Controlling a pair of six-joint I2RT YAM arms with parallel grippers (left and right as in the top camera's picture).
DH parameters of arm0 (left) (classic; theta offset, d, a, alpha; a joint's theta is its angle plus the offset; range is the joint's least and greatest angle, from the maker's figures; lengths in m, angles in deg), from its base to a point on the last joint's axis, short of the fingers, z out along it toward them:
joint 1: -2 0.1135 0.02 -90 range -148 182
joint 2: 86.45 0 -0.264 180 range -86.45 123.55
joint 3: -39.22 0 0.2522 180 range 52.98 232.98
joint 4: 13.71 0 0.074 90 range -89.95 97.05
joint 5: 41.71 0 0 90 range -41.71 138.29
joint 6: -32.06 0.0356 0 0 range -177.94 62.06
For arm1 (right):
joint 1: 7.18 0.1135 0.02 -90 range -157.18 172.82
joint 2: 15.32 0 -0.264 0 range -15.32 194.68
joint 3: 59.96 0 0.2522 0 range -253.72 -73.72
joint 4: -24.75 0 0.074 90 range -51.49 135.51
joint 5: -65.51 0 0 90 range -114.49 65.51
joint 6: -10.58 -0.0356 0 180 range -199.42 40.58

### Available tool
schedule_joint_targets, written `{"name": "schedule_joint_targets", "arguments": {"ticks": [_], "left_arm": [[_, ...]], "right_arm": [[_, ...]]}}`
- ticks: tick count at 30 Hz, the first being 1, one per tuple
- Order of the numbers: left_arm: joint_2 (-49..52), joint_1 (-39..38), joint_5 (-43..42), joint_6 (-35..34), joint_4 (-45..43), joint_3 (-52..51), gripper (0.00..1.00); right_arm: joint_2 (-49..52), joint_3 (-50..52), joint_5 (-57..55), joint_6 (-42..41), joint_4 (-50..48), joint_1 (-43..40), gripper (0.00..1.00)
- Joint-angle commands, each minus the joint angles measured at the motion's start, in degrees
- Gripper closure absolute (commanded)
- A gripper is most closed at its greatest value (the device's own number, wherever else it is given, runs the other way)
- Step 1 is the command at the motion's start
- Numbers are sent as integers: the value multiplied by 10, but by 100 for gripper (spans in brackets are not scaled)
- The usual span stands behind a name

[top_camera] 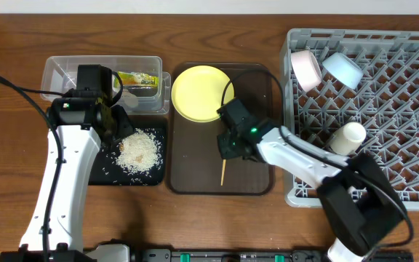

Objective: Sort waste into correct bins and load items into the dishwasher rack
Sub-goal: 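Return the right gripper to the tray and grasp the remaining chopstick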

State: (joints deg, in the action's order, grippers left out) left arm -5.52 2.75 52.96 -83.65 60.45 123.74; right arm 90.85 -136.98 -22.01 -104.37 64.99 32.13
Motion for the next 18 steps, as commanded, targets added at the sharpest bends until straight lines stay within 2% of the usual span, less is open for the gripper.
{"name": "schedule_joint_targets", "arguments": {"ticks": [1,3,8,12,18], "left_arm": [[-4,2,3,-3,2,3,35],[-4,2,3,-3,2,3,35],[-4,2,3,-3,2,3,35],[-4,2,3,-3,2,3,36],[-4,2,3,-3,2,3,35]], "right_arm": [[24,-8,-57,-56,2,13,68],[27,-8,-72,-71,11,13,69],[24,-8,-133,-110,55,7,82],[21,-8,-141,-115,80,-8,99],[-14,-9,-129,-84,93,-37,99]]}}
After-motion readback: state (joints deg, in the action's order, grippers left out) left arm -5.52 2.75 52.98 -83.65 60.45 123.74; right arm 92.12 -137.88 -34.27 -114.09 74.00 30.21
